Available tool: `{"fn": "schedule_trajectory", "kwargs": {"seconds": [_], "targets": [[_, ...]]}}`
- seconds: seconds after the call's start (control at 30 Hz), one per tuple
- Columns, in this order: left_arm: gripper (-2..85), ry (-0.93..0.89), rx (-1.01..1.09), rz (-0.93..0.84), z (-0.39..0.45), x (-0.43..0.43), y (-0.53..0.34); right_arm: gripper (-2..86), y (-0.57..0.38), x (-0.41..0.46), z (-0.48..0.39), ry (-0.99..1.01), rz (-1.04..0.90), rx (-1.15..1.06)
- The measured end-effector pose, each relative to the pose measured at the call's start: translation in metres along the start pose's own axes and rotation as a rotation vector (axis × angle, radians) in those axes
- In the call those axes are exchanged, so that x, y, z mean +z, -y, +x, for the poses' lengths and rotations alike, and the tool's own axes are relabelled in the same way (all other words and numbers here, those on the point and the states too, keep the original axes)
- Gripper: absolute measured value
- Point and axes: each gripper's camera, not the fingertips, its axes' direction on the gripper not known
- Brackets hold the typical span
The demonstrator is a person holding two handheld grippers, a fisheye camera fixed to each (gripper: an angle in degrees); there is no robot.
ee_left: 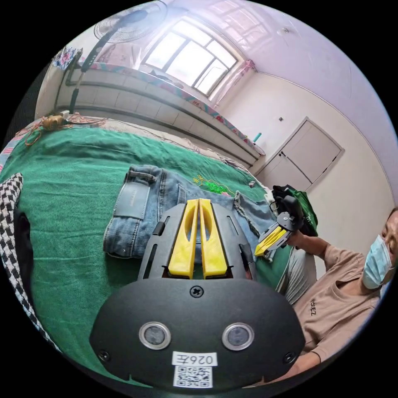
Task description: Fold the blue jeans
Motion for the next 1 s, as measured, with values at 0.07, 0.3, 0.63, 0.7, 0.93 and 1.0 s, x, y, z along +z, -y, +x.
{"fn": "schedule_trajectory", "kwargs": {"seconds": [0.07,0.3,0.63,0.7,0.93,1.0], "targets": [[-0.9,0.178,-0.055,-0.057,-0.001,0.011,-0.003,-0.9,0.010,-0.004,-0.029,-0.051,0.053,-0.025],[-0.9,0.432,-0.191,-0.052,-0.012,0.003,-0.001,-0.9,-0.002,0.046,-0.093,-0.315,-0.079,-0.077],[-0.9,0.524,0.107,-0.214,0.017,0.111,0.017,-0.9,-0.050,0.084,-0.136,-0.460,0.110,-0.133],[-0.9,0.417,0.020,-0.226,0.004,0.107,0.019,-0.9,-0.063,0.095,-0.151,-0.525,0.130,-0.178],[-1.0,0.196,0.004,0.064,0.073,0.089,0.003,-0.9,-0.120,0.095,-0.191,-0.695,0.112,-0.168],[-1.0,0.125,0.038,0.034,0.101,0.112,-0.001,-0.9,-0.150,0.070,-0.186,-0.748,0.233,-0.063]]}}
